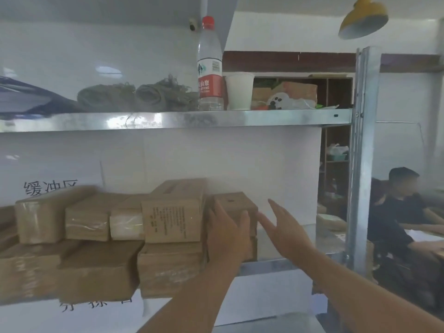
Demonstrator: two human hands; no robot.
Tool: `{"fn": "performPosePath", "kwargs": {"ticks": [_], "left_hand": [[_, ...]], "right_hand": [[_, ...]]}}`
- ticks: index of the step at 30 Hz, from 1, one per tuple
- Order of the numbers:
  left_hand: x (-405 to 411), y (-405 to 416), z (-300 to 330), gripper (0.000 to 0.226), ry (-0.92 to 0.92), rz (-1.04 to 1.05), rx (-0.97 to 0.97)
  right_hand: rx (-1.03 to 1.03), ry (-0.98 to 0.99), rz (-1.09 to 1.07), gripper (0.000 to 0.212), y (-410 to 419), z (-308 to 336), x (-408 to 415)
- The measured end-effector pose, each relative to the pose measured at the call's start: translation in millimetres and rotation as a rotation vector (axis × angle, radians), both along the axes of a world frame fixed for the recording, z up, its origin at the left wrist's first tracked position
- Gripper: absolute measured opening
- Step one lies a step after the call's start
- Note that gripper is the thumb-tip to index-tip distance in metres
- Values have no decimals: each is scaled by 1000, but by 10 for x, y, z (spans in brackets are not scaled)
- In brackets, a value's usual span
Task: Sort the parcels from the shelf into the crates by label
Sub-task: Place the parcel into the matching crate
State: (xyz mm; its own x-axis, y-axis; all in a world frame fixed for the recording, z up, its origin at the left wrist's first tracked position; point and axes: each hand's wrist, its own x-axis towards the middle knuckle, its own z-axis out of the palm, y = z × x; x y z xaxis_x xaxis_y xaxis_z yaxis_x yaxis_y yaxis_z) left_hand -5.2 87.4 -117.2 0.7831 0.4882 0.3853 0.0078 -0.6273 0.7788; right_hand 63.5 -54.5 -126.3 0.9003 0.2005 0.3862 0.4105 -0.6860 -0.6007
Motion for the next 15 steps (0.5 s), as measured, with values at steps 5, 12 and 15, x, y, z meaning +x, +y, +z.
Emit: {"fn": "performPosePath", "kwargs": {"ticks": [5, 12, 15], "left_hand": [[205, -43, 45, 79, 148, 6, -179], [347, -177, 134, 49, 91, -28, -96], [288, -271, 115, 43, -10, -188, -197]], "right_hand": [[581, 507, 182, 72, 151, 283, 249], [552, 366, 130, 54, 4, 322, 337], [555, 247, 148, 28, -236, 287, 300]]}}
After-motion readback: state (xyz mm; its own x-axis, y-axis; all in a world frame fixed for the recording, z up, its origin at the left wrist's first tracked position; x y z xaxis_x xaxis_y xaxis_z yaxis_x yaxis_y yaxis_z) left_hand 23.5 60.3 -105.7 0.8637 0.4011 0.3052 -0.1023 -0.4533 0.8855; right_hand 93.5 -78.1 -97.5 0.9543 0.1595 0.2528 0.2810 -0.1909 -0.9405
